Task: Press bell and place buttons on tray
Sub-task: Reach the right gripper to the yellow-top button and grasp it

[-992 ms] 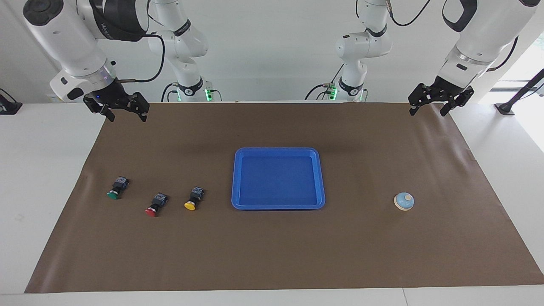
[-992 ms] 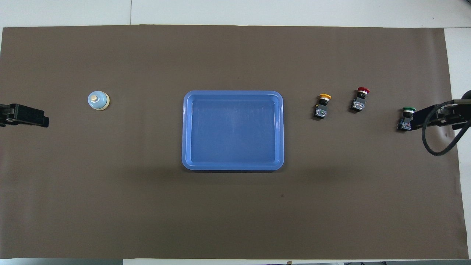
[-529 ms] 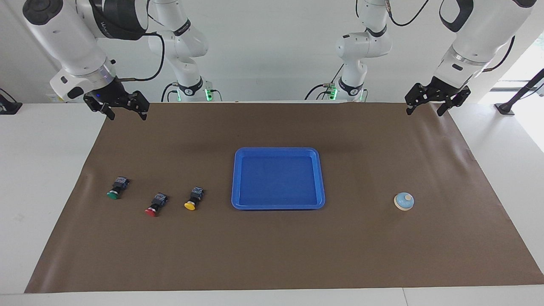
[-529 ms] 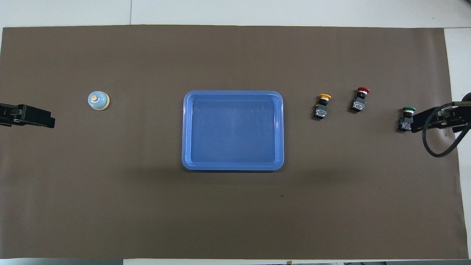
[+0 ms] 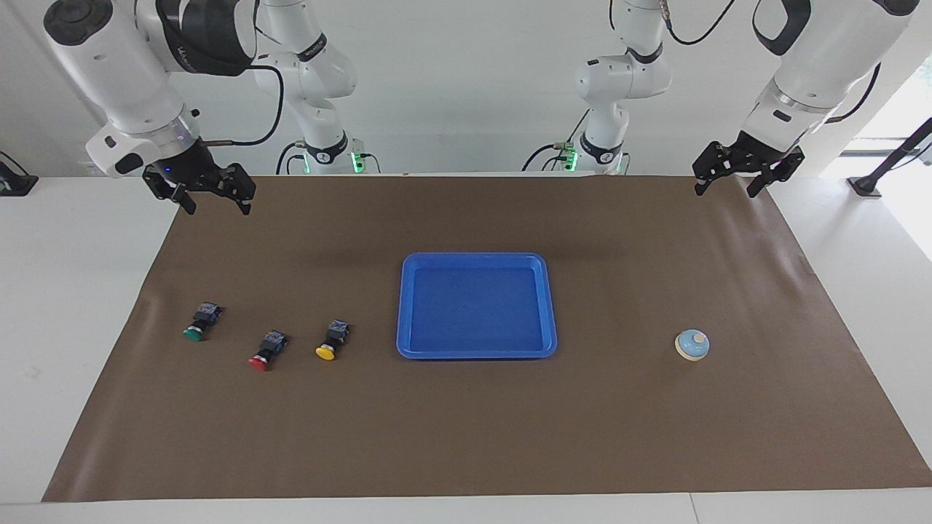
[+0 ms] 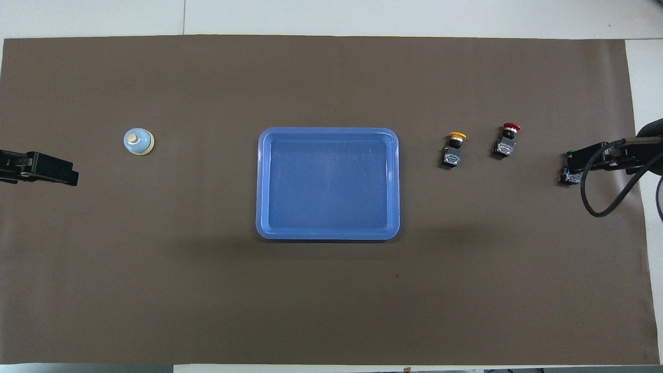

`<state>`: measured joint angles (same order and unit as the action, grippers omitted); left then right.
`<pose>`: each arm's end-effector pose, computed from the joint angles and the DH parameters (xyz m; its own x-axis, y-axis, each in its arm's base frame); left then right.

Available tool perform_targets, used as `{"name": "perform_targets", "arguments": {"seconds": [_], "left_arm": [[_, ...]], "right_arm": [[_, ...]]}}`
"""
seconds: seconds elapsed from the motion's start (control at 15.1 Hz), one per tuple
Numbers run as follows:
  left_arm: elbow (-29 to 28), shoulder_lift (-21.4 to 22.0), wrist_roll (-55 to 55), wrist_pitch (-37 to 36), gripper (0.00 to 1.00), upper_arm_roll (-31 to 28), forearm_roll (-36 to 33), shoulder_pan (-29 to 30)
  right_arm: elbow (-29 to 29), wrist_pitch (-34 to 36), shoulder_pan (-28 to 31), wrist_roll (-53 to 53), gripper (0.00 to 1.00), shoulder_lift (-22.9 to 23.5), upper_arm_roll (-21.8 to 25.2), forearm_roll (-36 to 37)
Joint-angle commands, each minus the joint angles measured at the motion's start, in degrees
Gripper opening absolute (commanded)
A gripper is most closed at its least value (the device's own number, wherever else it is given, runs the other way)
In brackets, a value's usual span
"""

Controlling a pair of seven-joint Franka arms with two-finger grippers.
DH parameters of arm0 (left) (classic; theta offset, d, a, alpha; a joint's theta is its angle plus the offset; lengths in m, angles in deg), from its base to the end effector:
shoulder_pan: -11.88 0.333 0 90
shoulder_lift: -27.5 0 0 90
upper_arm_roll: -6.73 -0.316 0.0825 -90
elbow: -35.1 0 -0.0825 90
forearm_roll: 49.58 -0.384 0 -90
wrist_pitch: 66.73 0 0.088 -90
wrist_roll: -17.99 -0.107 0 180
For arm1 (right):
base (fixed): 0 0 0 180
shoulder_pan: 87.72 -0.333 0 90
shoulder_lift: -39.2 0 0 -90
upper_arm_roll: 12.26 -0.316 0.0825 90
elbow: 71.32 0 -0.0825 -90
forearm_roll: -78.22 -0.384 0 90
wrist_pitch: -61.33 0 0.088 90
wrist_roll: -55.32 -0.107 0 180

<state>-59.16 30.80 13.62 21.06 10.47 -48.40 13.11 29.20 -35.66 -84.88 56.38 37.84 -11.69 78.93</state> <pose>0.5308 -0.0266 0.6175 0.9913 -0.1202 -0.0540 -0.1192 -0.9926 0.0210 0.5501 -0.0340 0.5609 0.9985 -0.0394 -0.0381 -0.0390 -0.9992 0.0113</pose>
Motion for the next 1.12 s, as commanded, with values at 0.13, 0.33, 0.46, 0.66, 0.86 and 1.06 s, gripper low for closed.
{"name": "perform_targets", "arguments": {"seconds": [0.13, 0.33, 0.46, 0.66, 0.86, 1.06], "left_arm": [[-0.05, 0.47, 0.68, -0.96, 1.00, -0.49, 0.58, -0.53], [-0.13, 0.47, 1.55, -1.04, 1.00, -0.49, 0.58, -0.53], [-0.13, 0.47, 3.75, -0.96, 1.00, -0.49, 0.58, -0.44], [-0.13, 0.47, 3.85, -1.22, 1.00, -0.49, 0.58, -0.53], [-0.92, 0.91, 3.67, -1.04, 1.00, -0.41, 0.58, -0.62], [-0.92, 1.00, 3.67, -1.04, 1.00, -0.49, 0.58, -0.80]], "right_arm": [[2.14, -8.37, -2.13, -7.45, 1.00, 5.30, -0.66, 0.34], [2.23, -13.29, -4.77, -13.35, 1.00, 9.70, -0.66, 0.34], [2.92, -17.77, -6.18, -15.20, 1.00, 11.99, -0.75, 0.34], [4.51, -23.76, -7.41, -17.57, 1.00, 14.45, -0.75, 0.34], [4.42, -28.77, -9.08, -19.51, 1.00, 18.49, -0.75, 0.25], [4.34, -32.81, -11.71, -21.17, 1.00, 21.65, -0.75, 0.25]]}}
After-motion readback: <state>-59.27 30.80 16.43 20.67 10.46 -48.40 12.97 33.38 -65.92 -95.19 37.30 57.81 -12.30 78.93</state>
